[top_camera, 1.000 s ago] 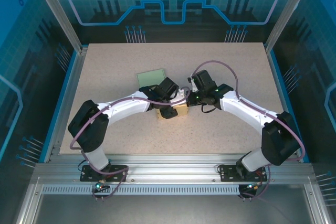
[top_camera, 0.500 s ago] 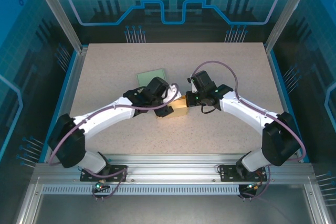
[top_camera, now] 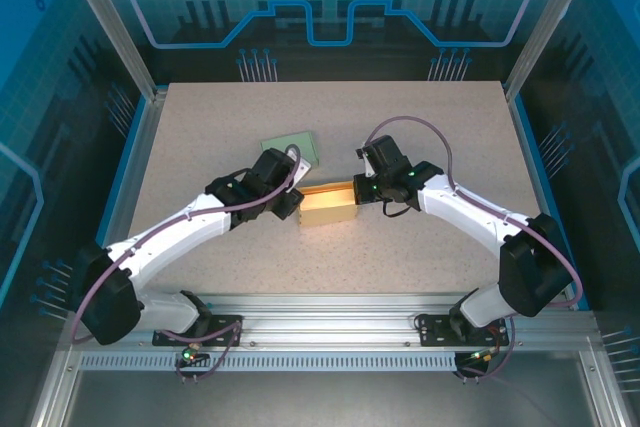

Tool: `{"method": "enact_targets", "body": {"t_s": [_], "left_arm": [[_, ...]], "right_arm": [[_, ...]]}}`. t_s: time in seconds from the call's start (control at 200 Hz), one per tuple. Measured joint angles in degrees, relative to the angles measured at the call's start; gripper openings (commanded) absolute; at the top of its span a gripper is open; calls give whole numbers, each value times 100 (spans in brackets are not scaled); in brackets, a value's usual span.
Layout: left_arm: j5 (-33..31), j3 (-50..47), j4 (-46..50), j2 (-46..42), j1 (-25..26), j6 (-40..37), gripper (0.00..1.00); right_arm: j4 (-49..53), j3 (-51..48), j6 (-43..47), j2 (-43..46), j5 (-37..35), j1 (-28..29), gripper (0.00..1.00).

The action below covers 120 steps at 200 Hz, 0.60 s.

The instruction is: Fold the paper box

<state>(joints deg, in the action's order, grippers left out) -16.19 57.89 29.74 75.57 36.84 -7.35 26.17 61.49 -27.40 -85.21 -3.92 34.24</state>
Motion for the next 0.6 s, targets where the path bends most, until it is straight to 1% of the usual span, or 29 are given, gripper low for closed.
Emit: {"method": "enact_targets", "body": {"t_s": [0.155, 0.35, 0.45, 0.6], "left_arm": [[55, -7, 0, -2, -98, 111, 49], [179, 13, 20, 210, -188, 256, 45], [328, 94, 136, 358, -186, 398, 44], [409, 197, 321, 382, -186, 660, 31]], "right_arm": [[0, 0, -2, 0, -17, 50, 0], [2, 2, -2, 0, -20, 70, 0], [24, 11, -2, 0, -22, 72, 0], [37, 13, -2, 0, -24, 74, 0]]}}
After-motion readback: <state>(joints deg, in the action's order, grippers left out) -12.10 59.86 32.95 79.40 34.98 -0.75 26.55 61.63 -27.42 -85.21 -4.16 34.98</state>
